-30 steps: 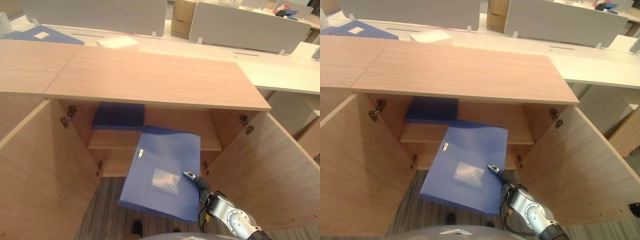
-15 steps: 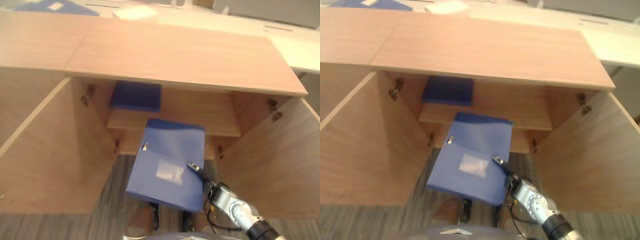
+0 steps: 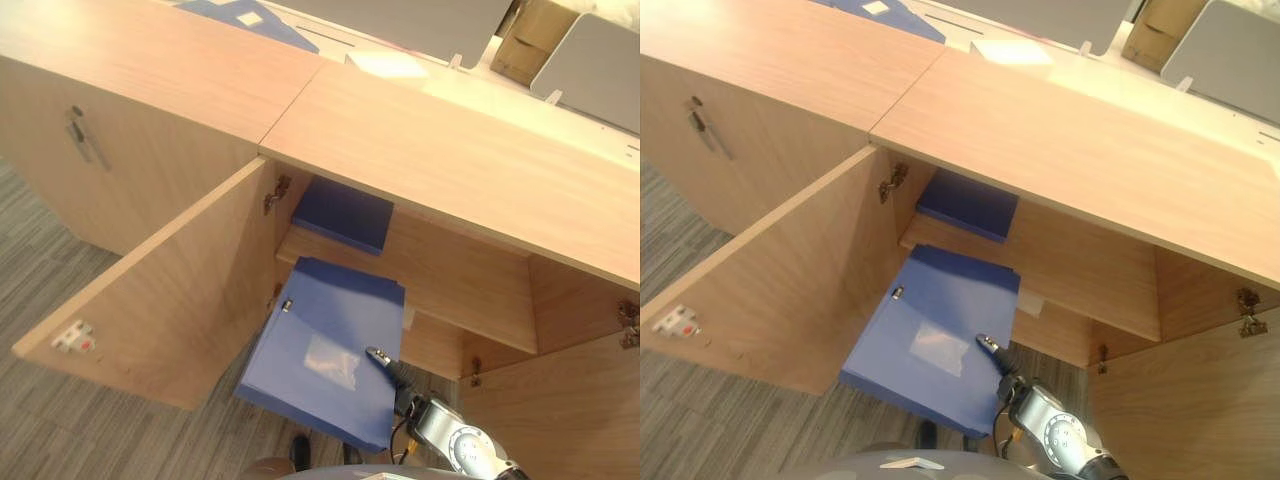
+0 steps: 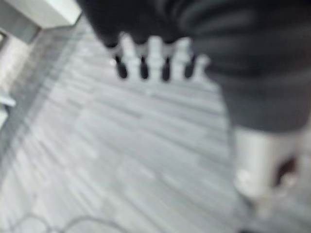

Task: Put the empty folder in the office cabinet

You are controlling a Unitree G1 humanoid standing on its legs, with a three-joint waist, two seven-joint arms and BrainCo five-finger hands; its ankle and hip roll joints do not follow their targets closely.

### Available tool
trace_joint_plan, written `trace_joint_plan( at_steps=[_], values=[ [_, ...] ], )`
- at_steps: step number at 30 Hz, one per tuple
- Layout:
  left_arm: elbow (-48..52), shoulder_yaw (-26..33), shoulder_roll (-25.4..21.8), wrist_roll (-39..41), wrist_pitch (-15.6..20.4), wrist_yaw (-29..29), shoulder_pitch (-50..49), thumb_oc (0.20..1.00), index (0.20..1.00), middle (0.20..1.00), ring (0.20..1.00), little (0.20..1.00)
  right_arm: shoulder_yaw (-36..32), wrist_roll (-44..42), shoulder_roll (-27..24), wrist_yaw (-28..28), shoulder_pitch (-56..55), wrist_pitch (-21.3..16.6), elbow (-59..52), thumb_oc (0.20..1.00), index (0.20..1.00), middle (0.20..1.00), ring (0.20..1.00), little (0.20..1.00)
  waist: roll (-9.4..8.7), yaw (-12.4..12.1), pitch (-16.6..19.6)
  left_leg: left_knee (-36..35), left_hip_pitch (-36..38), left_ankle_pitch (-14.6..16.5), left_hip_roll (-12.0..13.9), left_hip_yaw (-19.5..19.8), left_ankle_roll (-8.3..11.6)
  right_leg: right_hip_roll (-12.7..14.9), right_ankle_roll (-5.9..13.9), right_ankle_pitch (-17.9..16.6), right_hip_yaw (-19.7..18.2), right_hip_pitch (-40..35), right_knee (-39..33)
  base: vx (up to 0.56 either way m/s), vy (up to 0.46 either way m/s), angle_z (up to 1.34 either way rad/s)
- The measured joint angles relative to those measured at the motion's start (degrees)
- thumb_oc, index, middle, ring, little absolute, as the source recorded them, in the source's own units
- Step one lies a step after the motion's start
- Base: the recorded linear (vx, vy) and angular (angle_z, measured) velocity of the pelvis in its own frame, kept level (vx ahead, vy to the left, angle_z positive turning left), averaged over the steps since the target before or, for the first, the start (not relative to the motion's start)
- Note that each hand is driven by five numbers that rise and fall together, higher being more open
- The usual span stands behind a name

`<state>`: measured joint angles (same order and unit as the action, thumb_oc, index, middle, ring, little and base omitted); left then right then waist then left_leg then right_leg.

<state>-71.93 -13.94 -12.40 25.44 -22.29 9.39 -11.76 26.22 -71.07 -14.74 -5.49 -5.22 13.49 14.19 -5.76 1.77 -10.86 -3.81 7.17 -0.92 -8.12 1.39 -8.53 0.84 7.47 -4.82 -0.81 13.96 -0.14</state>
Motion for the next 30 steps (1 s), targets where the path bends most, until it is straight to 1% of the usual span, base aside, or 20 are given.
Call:
trace_joint_plan(
  at_steps=[4,6,7,8,9,10,11,12,13,14,15,17,18,20,22,23,24,26,27,30],
  values=[
    [2.7,-3.5,0.3,0.0,1.0,0.4,1.4,1.0,1.0,1.0,1.0,1.0,-0.5,-0.1,-1.2,0.5,0.7,-0.6,0.1,0.2,0.2,0.2,0.2,0.2,1.13,0.0,0.0,0.1,0.0,0.5,0.9,-1.3,0.84,-1.2,-0.16,-0.1,0.1,0.2,0.0,0.06,-0.042,-0.18],
    [3.2,-4.1,0.3,0.0,1.6,0.8,2.5,1.0,1.0,1.0,1.0,1.0,-1.0,-0.1,-2.0,0.5,0.9,-0.8,0.1,0.2,0.2,0.2,0.2,0.2,0.87,0.0,0.1,0.4,0.2,0.7,0.7,-1.3,1.18,-2.1,-3.25,-2.3,0.0,0.0,-1.0,0.02,0.001,-0.21],
    [3.4,-4.1,0.4,0.0,1.9,0.9,2.7,1.0,1.0,1.0,1.0,1.0,-1.4,-0.1,-2.3,0.5,0.9,-1.2,0.1,0.2,0.2,0.2,0.2,0.2,0.47,0.2,0.3,1.2,0.1,1.3,0.0,-1.5,2.19,-2.5,-5.66,-5.4,-0.1,-0.2,-1.4,0.02,0.012,-0.12],
    [3.5,-4.0,0.0,0.1,2.0,1.1,2.7,1.0,1.0,1.0,1.0,1.0,-1.6,-0.1,-2.2,0.5,0.9,-1.5,0.1,0.2,0.2,0.2,0.2,0.2,-2.38,0.4,0.5,5.1,-1.2,2.4,-2.7,-2.1,3.84,-0.6,-9.5,-14.0,-1.3,-1.0,-1.4,0.03,0.018,-0.17],
    [3.6,-3.8,-0.1,0.1,2.6,1.4,2.7,1.0,1.0,1.0,1.0,1.0,-1.9,-0.1,-2.2,0.5,1.3,-2.0,0.2,0.2,0.2,0.2,0.2,0.2,-4.81,0.3,0.0,13.8,-5.8,5.9,-5.1,-0.7,3.62,2.4,-10.46,-12.9,-2.7,-1.7,-2.5,0.03,0.02,-0.22],
    [3.4,-3.8,0.1,0.2,2.5,1.5,2.7,1.0,1.0,1.0,1.0,1.0,-2.8,-0.1,-2.4,0.5,2.1,-2.3,0.0,0.2,0.2,0.2,0.2,0.2,-4.6,0.5,0.2,14.6,-8.5,8.4,-3.4,1.3,2.73,2.3,-9.01,-14.0,-3.7,-1.8,-4.4,0.02,0.015,-0.29],
    [3.2,-3.8,0.1,0.2,2.5,1.8,2.7,1.0,1.0,1.0,1.0,1.0,-3.6,-0.2,-2.4,0.1,2.7,-2.4,0.1,0.2,0.2,0.2,0.2,0.2,-4.19,0.8,-0.5,11.0,-8.4,8.6,-0.8,1.6,3.37,1.5,-7.89,-13.3,-3.7,-1.8,-4.5,0.01,0.007,-0.45],
    [2.2,-3.8,0.3,0.2,2.4,2.2,2.7,1.0,1.0,1.0,1.0,1.0,-3.8,-0.1,-2.0,0.0,3.6,-2.6,1.3,0.2,0.2,0.2,0.2,0.2,-4.46,0.3,-0.8,8.6,-6.1,6.9,-1.2,0.5,2.48,1.6,-6.88,-12.6,-4.2,-1.9,-4.5,0.0,0.002,-0.24],
    [2.0,-3.9,0.4,0.3,2.2,2.7,2.7,1.0,1.0,1.0,1.0,1.0,-4.2,0.0,-2.0,0.1,3.7,-3.1,1.9,0.2,0.2,0.2,0.2,0.2,-3.92,1.2,-1.1,8.2,-5.2,6.4,-1.1,1.2,2.48,1.9,-5.78,-12.4,-4.1,-2.8,-4.5,0.0,0.0,-0.16],
    [2.0,-3.9,0.4,0.3,2.2,2.7,2.7,1.0,1.0,1.0,1.0,1.0,-4.2,0.0,-2.0,0.1,3.7,-3.1,1.9,0.2,0.2,0.2,0.2,0.2,-3.92,1.2,-1.1,8.2,-5.2,6.4,-1.1,1.2,2.48,1.9,-5.78,-12.4,-4.1,-2.8,-4.5,0.0,0.0,0.26],
    [2.2,-3.9,0.2,0.3,2.4,2.9,2.7,1.0,1.0,1.0,1.0,1.0,-4.6,0.0,-2.2,0.0,2.7,-3.6,1.9,0.2,0.2,0.2,0.2,0.2,-3.23,1.7,-1.5,8.1,-4.3,6.4,-0.9,2.0,2.47,2.1,-3.09,-10.9,-4.1,-4.0,-4.6,0.0,0.0,0.16],
    [2.2,-3.9,0.2,0.3,2.4,2.9,2.7,1.0,1.0,1.0,1.0,1.0,-4.6,0.0,-2.2,0.0,2.7,-3.6,1.9,0.2,0.2,0.2,0.2,0.2,-3.23,1.7,-1.5,8.1,-4.3,6.4,-0.9,2.0,2.47,2.1,-3.09,-10.9,-4.1,-4.0,-4.6,0.0,0.002,0.06],
    [2.4,-3.9,-0.2,0.4,2.5,3.7,2.8,1.0,1.0,1.0,1.0,1.0,-4.6,0.1,-2.1,-0.2,1.4,-3.4,2.2,0.2,0.2,0.2,0.2,0.2,-2.28,1.4,-1.4,3.7,-1.0,5.1,0.8,2.3,2.79,1.4,-0.99,-7.9,-1.4,-5.0,-4.8,0.0,0.003,-0.05],
    [2.7,-4.1,0.4,0.6,2.4,3.8,2.8,1.0,1.0,1.0,1.0,1.0,-5.1,0.1,-2.2,-0.1,1.4,-3.4,2.2,0.2,0.2,0.2,0.2,0.2,-2.26,1.4,-1.1,3.6,-0.6,4.9,1.0,2.5,3.22,1.1,-1.09,-8.1,-1.1,-5.3,-4.6,-0.01,0.037,-0.01],
    [3.5,-3.9,2.2,0.6,2.2,3.4,2.9,1.0,1.0,1.0,1.0,1.0,-7.3,0.1,-2.6,-0.2,1.6,-3.4,2.3,0.2,0.2,0.2,0.2,0.2,-0.34,1.9,-0.9,3.8,-0.6,5.2,1.1,2.8,3.81,0.9,-3.13,-8.7,-0.6,-5.3,-4.6,0.01,0.077,0.02],
    [3.5,-3.9,2.2,0.6,2.2,3.4,2.9,1.0,1.0,1.0,1.0,1.0,-7.3,0.1,-2.6,-0.2,1.6,-3.4,2.3,0.2,0.2,0.2,0.2,0.2,-0.34,1.9,-0.9,3.8,-0.6,5.2,1.1,2.8,3.81,0.9,-3.13,-8.7,-0.6,-5.3,-4.6,0.02,0.055,0.0],
    [3.3,-3.5,2.4,0.6,0.9,2.5,2.9,1.0,1.0,1.0,1.0,1.0,-8.3,0.1,-3.2,-0.2,1.7,-3.2,2.3,0.2,0.2,0.2,0.2,0.2,1.07,2.4,-0.7,3.3,0.3,5.2,1.1,2.8,3.88,0.8,-4.08,-8.6,-0.6,-6.0,-4.6,0.05,0.094,-0.06],
    [3.3,-3.2,2.3,0.6,0.2,2.3,2.9,1.0,1.0,1.0,1.0,1.0,-8.6,0.1,-3.5,-0.3,1.7,-3.2,2.3,0.2,0.2,0.2,0.2,0.2,1.81,2.5,-0.5,2.8,1.0,5.5,1.2,2.4,4.22,0.7,-4.15,-8.6,-0.8,-6.5,-4.6,0.06,0.102,-0.12],
    [3.5,-3.0,1.9,0.6,-0.3,1.2,2.5,1.0,1.0,1.0,1.0,1.0,-8.6,0.2,-4.0,0.2,1.7,-2.8,1.6,0.2,0.2,0.2,0.2,0.2,2.79,2.8,-0.1,2.0,1.9,5.5,1.0,2.1,4.12,0.7,-4.71,-8.1,-1.6,-7.2,-4.6,0.09,0.047,-0.16],
    [3.6,-2.0,1.0,0.1,-0.8,-0.3,2.0,1.0,1.0,1.0,1.0,1.0,-8.8,0.4,-4.3,0.6,1.6,-2.6,1.3,0.2,0.2,0.2,0.2,0.2,3.1,3.5,0.3,1.3,2.8,5.8,1.0,2.0,3.69,0.7,-4.42,-7.9,-1.7,-8.0,-4.6,0.09,0.011,-0.06]
  ],
)
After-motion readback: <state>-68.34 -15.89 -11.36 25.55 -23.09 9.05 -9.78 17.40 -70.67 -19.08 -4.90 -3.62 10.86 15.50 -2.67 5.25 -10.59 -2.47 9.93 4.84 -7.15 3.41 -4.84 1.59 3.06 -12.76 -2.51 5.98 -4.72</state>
